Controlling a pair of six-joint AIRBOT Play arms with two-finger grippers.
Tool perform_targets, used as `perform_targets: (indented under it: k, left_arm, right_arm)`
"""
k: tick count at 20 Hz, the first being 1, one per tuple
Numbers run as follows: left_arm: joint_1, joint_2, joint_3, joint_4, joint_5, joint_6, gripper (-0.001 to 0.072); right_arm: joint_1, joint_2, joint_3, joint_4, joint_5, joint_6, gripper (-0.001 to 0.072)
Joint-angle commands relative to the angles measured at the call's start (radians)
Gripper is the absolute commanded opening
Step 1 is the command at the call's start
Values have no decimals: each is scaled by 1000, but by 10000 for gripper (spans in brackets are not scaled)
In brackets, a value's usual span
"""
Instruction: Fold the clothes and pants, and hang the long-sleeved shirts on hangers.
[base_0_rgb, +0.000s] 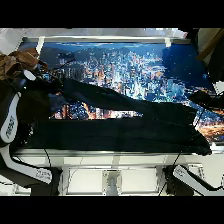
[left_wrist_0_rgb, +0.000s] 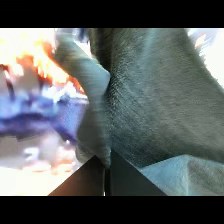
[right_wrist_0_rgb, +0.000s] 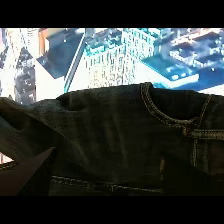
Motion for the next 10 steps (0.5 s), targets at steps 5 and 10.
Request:
perform_targets:
  k: [5,10]
  left_arm:
    - [-2,424,-146,449,-163,-32,11]
    - [2,564,-607,457,-159,-33,499]
  right_arm:
    - [2,0,0,-72,67,9,613]
    - [2,0,0,-69,105,5,626]
